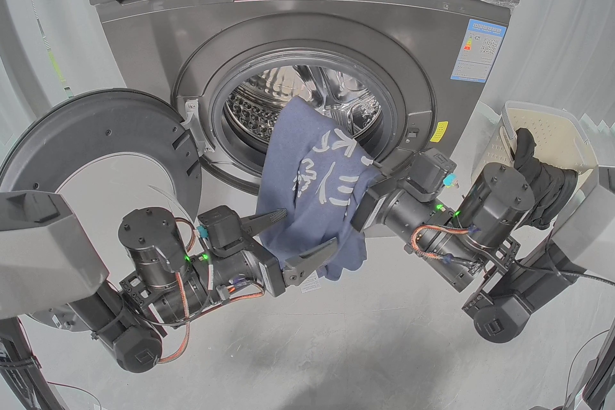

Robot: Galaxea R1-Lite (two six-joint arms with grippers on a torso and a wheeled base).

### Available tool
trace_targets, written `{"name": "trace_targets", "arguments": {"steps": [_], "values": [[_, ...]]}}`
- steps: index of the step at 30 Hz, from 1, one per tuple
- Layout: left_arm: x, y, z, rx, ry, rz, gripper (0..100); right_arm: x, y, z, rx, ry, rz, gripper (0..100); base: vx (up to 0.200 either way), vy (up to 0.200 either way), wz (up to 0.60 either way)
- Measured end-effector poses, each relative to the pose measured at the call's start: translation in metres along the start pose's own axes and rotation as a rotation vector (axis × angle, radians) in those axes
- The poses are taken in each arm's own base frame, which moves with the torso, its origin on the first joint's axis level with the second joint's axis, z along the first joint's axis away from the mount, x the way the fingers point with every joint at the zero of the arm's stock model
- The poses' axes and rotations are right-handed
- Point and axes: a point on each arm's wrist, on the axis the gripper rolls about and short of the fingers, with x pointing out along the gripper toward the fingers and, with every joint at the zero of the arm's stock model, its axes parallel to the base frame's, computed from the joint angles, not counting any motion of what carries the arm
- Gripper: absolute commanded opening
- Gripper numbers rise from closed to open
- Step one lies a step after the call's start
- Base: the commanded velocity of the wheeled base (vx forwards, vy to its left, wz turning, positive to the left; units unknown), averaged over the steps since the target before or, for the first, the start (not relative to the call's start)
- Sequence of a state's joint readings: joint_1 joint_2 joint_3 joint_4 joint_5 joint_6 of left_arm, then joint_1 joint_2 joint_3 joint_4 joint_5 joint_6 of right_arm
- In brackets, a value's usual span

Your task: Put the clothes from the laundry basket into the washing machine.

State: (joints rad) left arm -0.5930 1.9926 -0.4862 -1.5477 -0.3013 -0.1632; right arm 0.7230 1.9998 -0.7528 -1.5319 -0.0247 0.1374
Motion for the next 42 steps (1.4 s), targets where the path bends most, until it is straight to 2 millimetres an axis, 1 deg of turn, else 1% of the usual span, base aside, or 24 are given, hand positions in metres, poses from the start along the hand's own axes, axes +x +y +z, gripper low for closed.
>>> {"name": "trace_targets", "arguments": {"steps": [6,15,22,25,26,29,36,42], "values": [[0.014,0.006,-0.011,0.0,0.013,0.003,100,0.003,0.015,-0.004,0.013,0.004,0.036,0,0.0,0.0,0.0],[0.033,0.019,-0.024,0.01,0.016,0.022,100,0.0,0.04,-0.01,0.057,0.02,0.055,0,0.0,0.0,0.0],[0.047,0.04,-0.026,0.022,-0.024,0.094,100,-0.005,0.047,-0.014,0.078,0.038,0.057,0,0.0,0.0,0.0],[0.052,0.044,-0.025,0.025,-0.041,0.116,100,-0.007,0.049,-0.015,0.088,0.042,0.058,0,0.0,0.0,0.0],[0.053,0.045,-0.025,0.026,-0.046,0.121,0,-0.007,0.049,-0.016,0.09,0.044,0.058,0,0.0,0.0,0.0],[0.055,0.047,-0.025,0.027,-0.053,0.128,0,-0.008,0.05,-0.017,0.096,0.048,0.06,0,0.0,0.0,0.0],[0.058,0.044,-0.024,0.028,-0.061,0.116,0,-0.008,0.05,-0.017,0.104,0.05,0.06,0,0.0,0.0,0.0],[0.056,0.045,-0.021,0.027,-0.069,0.141,0,-0.009,0.043,-0.017,0.102,0.051,0.037,0,0.0,0.0,0.0]]}}
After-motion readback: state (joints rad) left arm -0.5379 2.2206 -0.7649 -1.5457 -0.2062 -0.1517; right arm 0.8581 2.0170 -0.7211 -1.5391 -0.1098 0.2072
